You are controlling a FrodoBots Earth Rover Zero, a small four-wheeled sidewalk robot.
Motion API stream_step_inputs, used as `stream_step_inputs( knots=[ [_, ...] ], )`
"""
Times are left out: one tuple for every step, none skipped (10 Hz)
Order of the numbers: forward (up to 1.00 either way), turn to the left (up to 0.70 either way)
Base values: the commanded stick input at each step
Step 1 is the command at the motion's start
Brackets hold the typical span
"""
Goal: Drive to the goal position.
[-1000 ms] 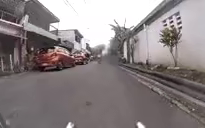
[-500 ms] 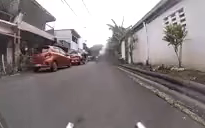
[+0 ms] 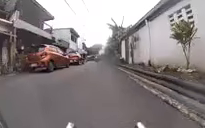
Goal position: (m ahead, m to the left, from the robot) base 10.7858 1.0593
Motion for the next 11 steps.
stream_step_inputs(
  knots=[
    [0.70, 0.00],
    [0.70, 0.00],
    [0.70, 0.00],
    [0.70, 0.00],
    [0.70, 0.00],
    [0.70, 0.00],
    [0.70, -0.01],
    [0.70, -0.01],
    [0.70, -0.01],
    [0.70, -0.13],
    [0.70, -0.13]
  ],
)
